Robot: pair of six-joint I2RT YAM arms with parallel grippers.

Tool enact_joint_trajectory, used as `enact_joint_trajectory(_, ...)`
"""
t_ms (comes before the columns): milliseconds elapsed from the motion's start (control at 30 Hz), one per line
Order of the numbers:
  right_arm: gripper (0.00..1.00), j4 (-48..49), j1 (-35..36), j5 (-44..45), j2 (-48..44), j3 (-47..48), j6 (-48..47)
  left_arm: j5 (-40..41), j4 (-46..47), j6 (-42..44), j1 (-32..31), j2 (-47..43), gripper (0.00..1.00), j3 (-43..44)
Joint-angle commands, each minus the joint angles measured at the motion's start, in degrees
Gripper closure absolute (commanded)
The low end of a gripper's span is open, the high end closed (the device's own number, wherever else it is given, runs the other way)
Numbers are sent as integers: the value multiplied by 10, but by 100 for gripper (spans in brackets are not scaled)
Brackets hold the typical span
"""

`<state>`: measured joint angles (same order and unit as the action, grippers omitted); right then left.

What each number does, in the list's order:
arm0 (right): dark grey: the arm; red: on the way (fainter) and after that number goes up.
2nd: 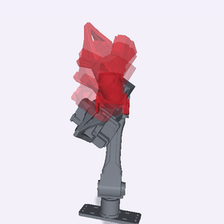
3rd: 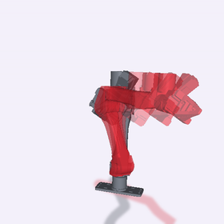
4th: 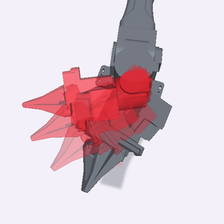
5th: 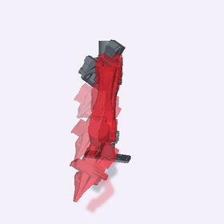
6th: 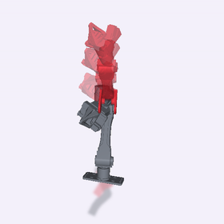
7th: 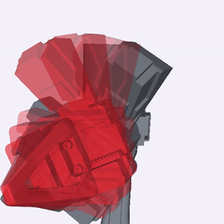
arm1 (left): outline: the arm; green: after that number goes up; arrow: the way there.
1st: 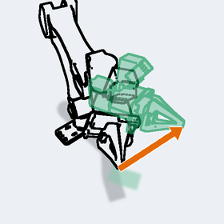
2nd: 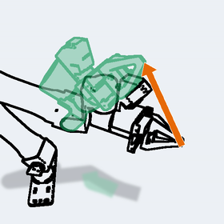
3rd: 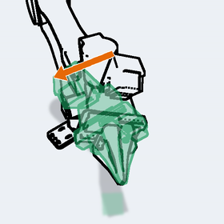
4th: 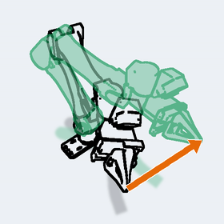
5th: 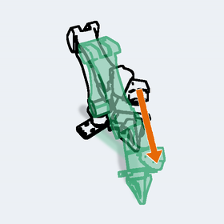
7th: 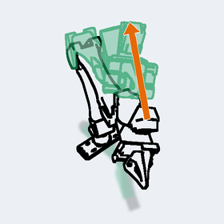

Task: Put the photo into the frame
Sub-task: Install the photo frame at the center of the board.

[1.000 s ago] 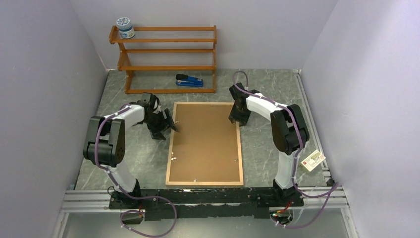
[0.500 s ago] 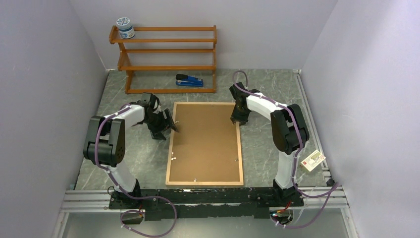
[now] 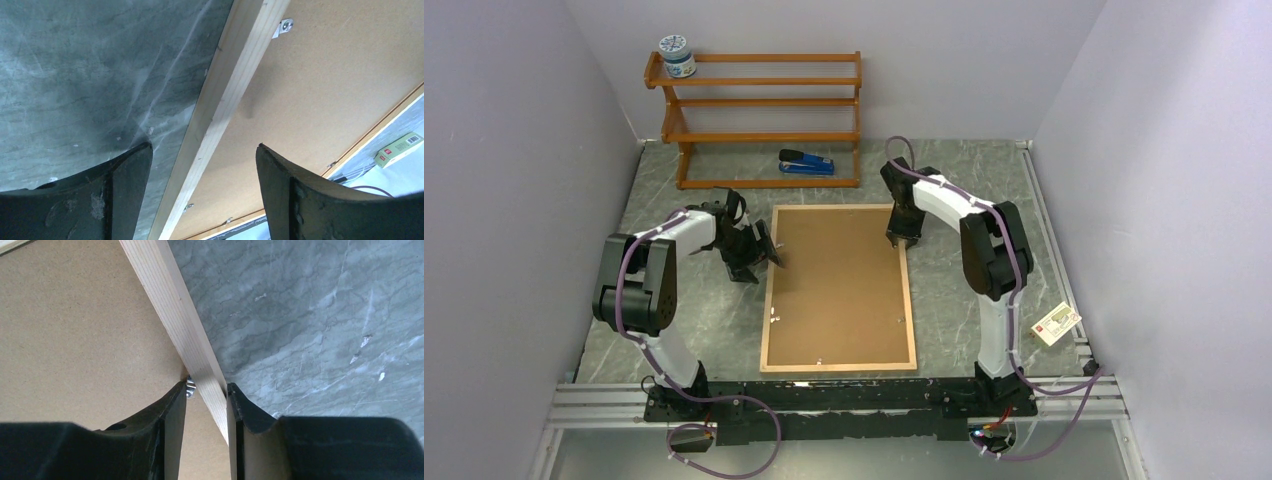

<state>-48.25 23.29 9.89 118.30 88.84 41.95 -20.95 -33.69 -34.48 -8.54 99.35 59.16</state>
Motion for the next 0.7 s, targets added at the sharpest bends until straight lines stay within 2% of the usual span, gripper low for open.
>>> enact_joint_trajectory(0,65,-64,1,15,29,41,-28,10,-11,12,1,10,19,18)
enact_joint_trajectory(233,48,-95,2,56,51,70,-47,10,-15,14,1,13,18,24)
enact_joint_trajectory(367,47,-109,3,66,64,98,-55,10,-16,14,1,13,18,25)
enact_joint_trajectory(467,54,-121,7,73,71,115,-62,9,-15,13,1,14,18,24)
enact_joint_trajectory(567,73,-128,11,70,76,125,-68,8,-15,13,1,15,19,23)
enact_joint_trajectory(667,86,-140,14,72,83,139,-73,7,-16,14,1,16,19,25)
